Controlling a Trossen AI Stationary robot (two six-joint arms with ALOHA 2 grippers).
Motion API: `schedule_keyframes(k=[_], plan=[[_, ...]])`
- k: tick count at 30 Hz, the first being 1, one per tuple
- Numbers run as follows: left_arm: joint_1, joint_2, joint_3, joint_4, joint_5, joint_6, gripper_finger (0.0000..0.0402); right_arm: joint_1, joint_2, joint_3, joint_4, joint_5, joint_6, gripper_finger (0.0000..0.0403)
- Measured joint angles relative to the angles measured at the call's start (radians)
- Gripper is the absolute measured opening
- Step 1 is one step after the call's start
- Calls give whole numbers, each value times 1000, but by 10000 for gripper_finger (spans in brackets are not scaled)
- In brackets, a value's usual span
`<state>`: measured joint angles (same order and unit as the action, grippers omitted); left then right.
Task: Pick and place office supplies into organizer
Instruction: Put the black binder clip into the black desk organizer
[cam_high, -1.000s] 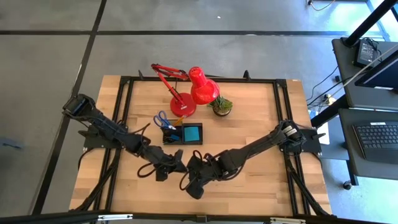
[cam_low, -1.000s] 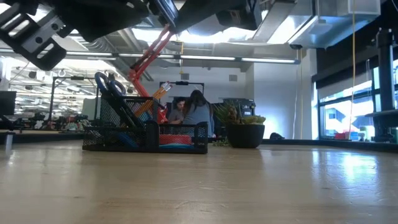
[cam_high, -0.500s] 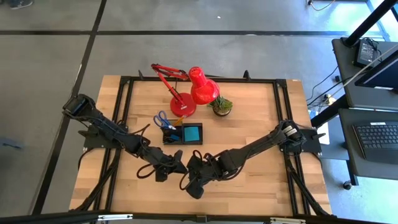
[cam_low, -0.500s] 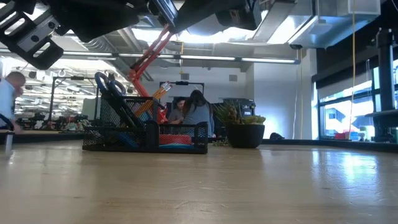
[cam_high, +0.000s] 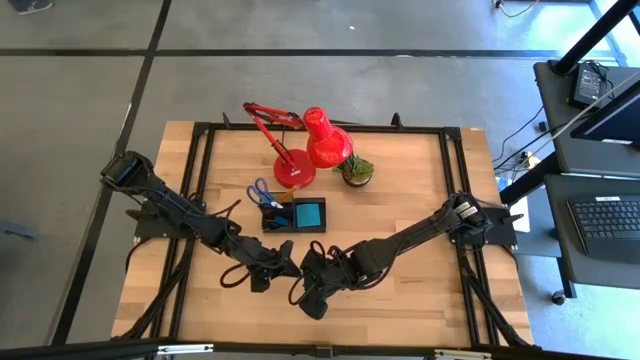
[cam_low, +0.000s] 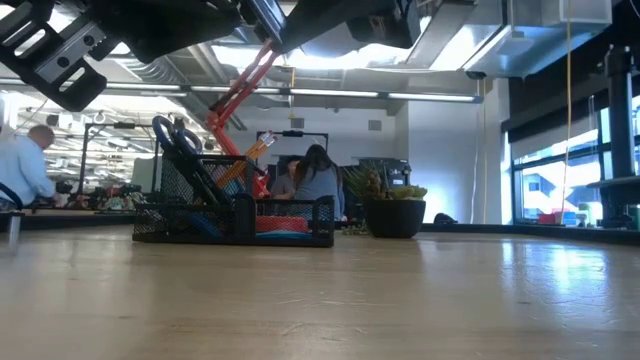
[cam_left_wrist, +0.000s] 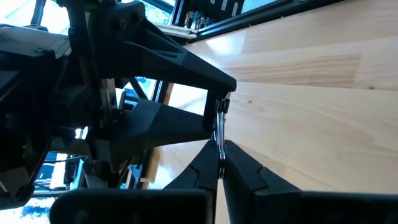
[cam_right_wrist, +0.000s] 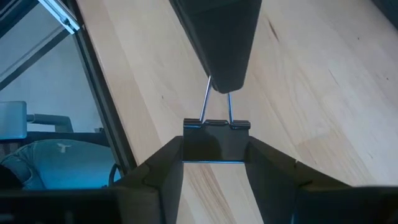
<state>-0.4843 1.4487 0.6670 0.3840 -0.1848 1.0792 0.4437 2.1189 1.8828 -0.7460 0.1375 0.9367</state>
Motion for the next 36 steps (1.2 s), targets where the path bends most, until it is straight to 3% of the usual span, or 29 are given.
schedule_keyframes(k=[6, 15, 23, 28, 32, 36], plan=[[0, 0, 0, 0, 0, -2, 6, 0, 0, 0, 1, -12, -2, 167], [0, 0, 0, -17, -27, -71, 4, 0, 0, 0, -15, -26, -32, 238], [3, -7, 0, -126, -210, -295, 4, 1, 0, 0, -210, -35, -24, 249], [58, -55, 25, -333, -362, -573, 4, 0, 0, 0, -320, -29, -46, 250], [142, -98, 55, -568, -289, -819, 4, 2, 0, 0, -410, 2, -86, 250], [204, -113, 56, -657, -166, -973, 4, 12, -3, -1, -468, 58, -80, 250]])
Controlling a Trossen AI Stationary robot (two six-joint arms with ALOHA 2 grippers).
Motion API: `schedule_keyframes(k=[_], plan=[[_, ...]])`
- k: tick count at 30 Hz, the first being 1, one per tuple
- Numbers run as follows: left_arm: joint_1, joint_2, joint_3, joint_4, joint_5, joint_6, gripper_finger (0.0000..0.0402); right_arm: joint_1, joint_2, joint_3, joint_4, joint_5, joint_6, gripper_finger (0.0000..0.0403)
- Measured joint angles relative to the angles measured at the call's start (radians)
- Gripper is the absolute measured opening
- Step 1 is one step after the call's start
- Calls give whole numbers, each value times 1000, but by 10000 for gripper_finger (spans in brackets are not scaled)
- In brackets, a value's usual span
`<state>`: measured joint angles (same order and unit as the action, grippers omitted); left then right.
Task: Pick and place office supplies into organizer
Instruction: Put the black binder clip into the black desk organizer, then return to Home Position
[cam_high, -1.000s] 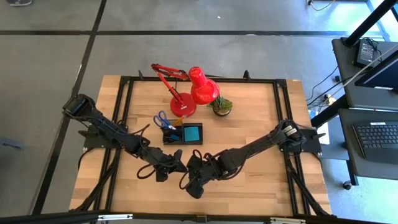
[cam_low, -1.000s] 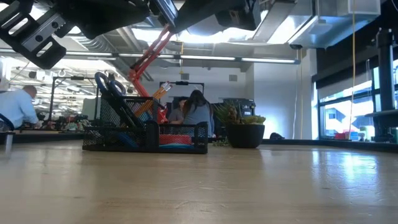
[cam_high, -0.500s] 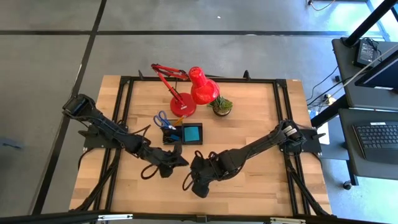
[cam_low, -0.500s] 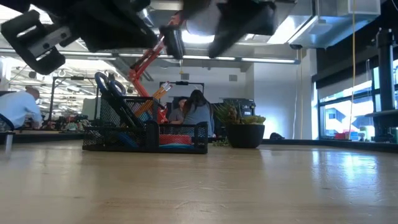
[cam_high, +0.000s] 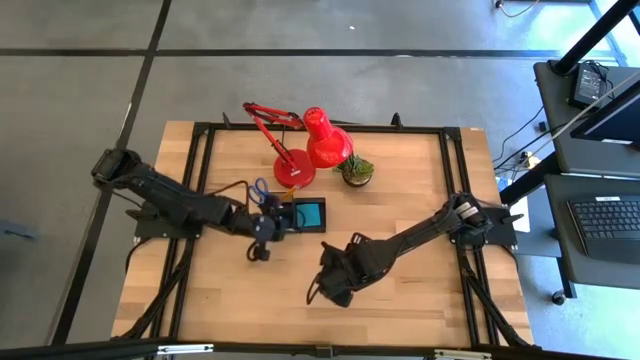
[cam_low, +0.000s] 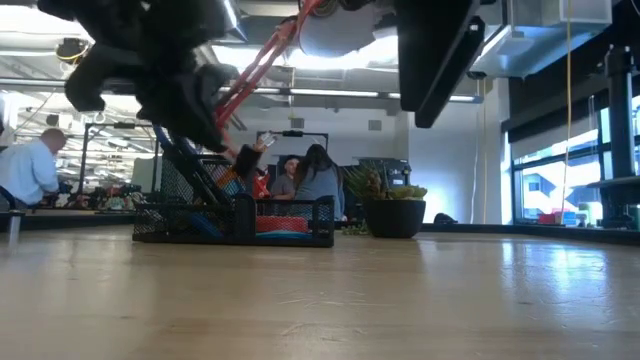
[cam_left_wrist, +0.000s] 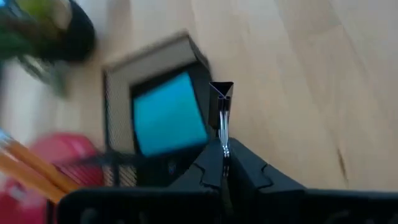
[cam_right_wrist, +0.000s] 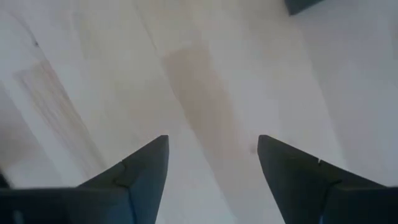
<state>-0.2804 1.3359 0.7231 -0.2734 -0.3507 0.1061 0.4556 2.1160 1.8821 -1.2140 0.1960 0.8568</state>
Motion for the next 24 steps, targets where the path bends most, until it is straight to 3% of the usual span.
schedule_keyframes(k=[9, 24], plan=[[29, 0, 0, -179, -34, -173, 4, 3, -8, 0, -17, 33, 2, 250], [28, 1, 0, -183, -57, -159, 51, 3, -8, 0, -8, 35, 25, 250]])
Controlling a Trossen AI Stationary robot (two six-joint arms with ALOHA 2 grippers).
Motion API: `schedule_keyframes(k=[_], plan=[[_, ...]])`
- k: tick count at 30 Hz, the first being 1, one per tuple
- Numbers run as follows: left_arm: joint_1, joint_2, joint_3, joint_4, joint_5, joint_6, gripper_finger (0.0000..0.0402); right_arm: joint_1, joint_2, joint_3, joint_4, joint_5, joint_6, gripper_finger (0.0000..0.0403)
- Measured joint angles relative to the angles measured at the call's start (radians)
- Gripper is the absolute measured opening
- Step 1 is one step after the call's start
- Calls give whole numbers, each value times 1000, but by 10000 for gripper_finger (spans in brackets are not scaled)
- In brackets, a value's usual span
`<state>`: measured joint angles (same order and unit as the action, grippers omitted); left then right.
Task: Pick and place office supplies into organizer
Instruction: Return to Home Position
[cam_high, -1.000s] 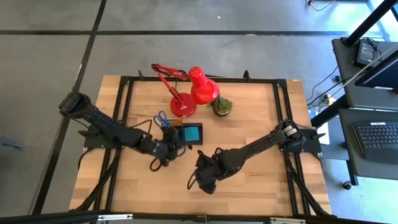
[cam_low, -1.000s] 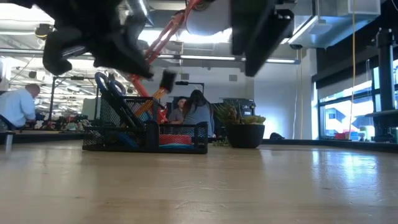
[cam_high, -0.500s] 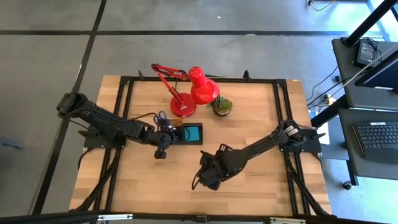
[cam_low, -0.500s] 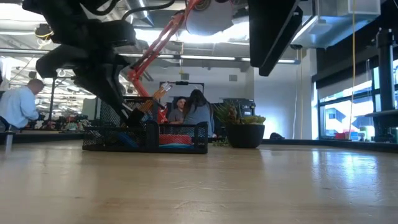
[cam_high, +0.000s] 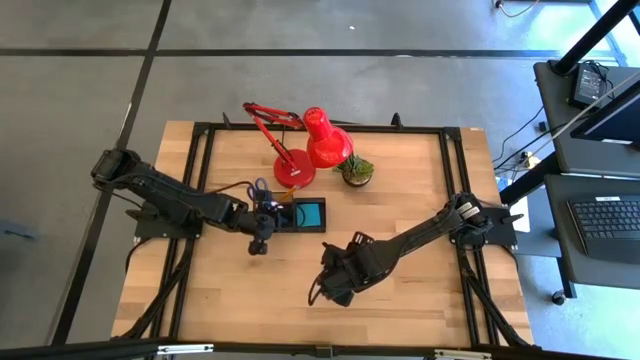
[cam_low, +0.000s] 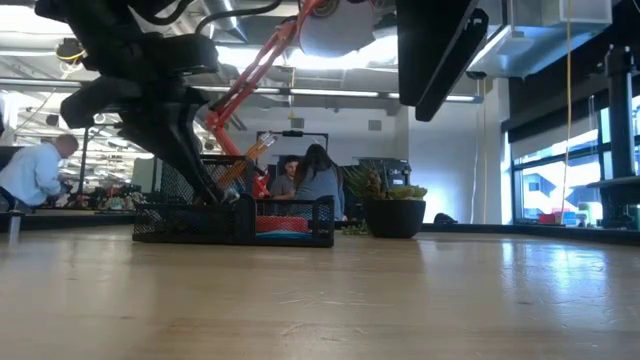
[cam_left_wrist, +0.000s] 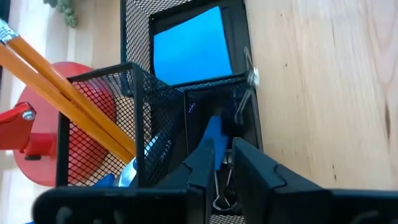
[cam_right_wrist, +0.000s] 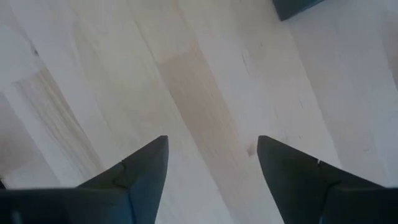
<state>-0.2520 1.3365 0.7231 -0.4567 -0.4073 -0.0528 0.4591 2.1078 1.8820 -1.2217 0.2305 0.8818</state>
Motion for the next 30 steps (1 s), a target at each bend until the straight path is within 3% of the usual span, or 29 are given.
schedule_keyframes(k=[5, 12, 16, 18, 21, 23, 27, 30], plan=[[-2, -38, 0, 0, 9, 15, 58, 1, -4, 0, -55, 66, -47, 250], [-24, -268, -16, 10, 94, -11, 52, 25, -117, -26, -105, 282, -86, 250], [-37, -451, -110, 106, 96, 14, 51, 80, -243, -165, -44, 487, -91, 250], [-40, -547, -163, 159, 94, 25, 51, 95, -328, -284, 20, 537, -81, 250], [-41, -685, -241, 240, 87, 67, 50, 92, -475, -505, 232, 542, -111, 250], [-41, -765, -285, 283, 84, 101, 49, 65, -579, -662, 455, 510, -212, 250], [-41, -890, -335, 320, 63, 103, 51, -41, -765, -950, 977, 305, -512, 250], [-41, -955, -357, 317, 5, 104, 51, -128, -872, -1110, 1253, 157, -692, 250]])
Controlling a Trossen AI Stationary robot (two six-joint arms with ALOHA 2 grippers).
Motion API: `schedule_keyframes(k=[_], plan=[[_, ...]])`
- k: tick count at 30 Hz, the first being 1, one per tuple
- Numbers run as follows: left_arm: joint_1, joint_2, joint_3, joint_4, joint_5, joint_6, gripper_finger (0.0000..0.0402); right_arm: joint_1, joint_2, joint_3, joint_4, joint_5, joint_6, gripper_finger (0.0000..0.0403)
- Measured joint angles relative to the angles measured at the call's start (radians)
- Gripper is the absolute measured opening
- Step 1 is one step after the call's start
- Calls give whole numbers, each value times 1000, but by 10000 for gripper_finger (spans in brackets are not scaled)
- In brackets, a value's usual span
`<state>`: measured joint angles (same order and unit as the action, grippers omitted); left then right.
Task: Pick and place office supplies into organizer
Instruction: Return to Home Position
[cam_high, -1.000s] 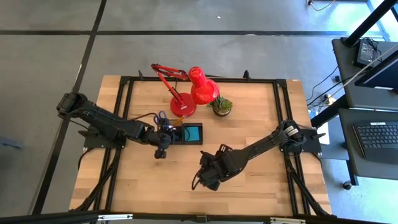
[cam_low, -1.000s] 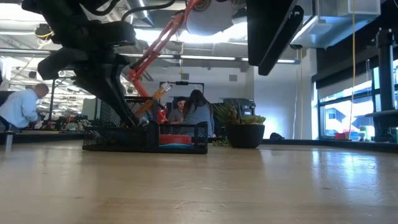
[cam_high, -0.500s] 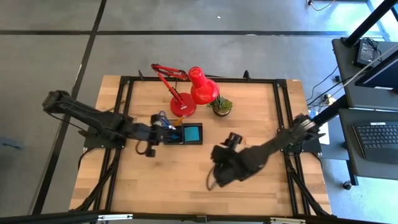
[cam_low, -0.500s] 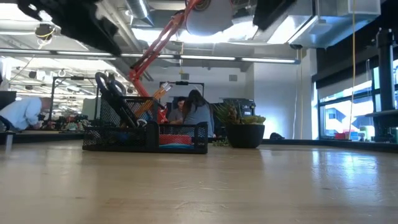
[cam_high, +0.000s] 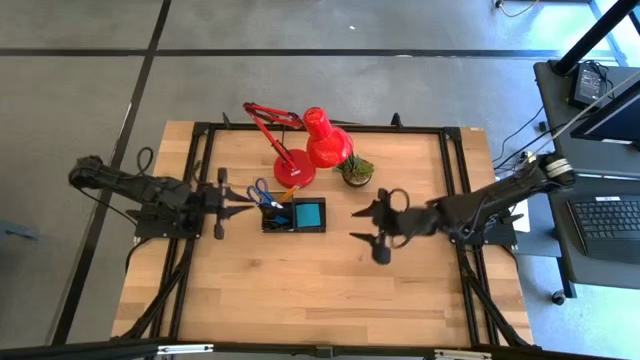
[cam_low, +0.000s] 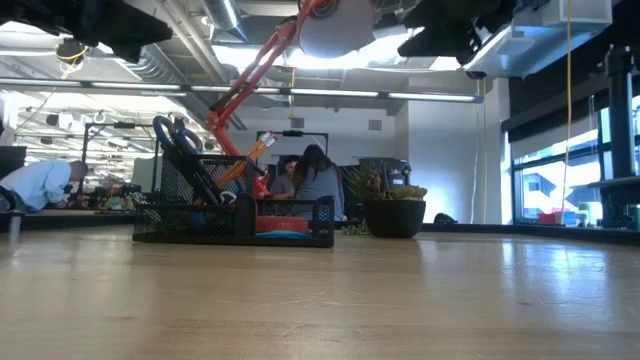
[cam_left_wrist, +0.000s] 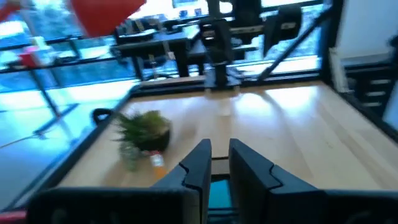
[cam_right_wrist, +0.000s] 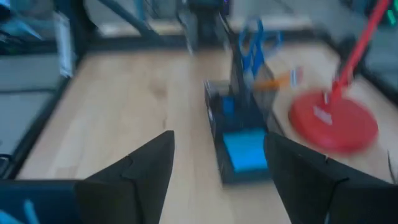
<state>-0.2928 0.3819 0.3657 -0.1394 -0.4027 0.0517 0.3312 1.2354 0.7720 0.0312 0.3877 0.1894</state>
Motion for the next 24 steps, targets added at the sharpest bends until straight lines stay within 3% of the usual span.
schedule_keyframes(k=[3, 8, 17, 24], plan=[[0, -38, -1, -29, -43, 11, 48, -71, -88, -109, 121, -71, -98, 250], [0, -51, -1, -39, -47, -30, 48, -164, -231, -236, 145, -102, -168, 250], [0, -89, -2, -14, 5, -65, 48, -339, -517, -447, 145, -261, -150, 250], [0, -143, -66, 57, 11, -49, 48, -393, -720, -538, 139, -323, -169, 250]])
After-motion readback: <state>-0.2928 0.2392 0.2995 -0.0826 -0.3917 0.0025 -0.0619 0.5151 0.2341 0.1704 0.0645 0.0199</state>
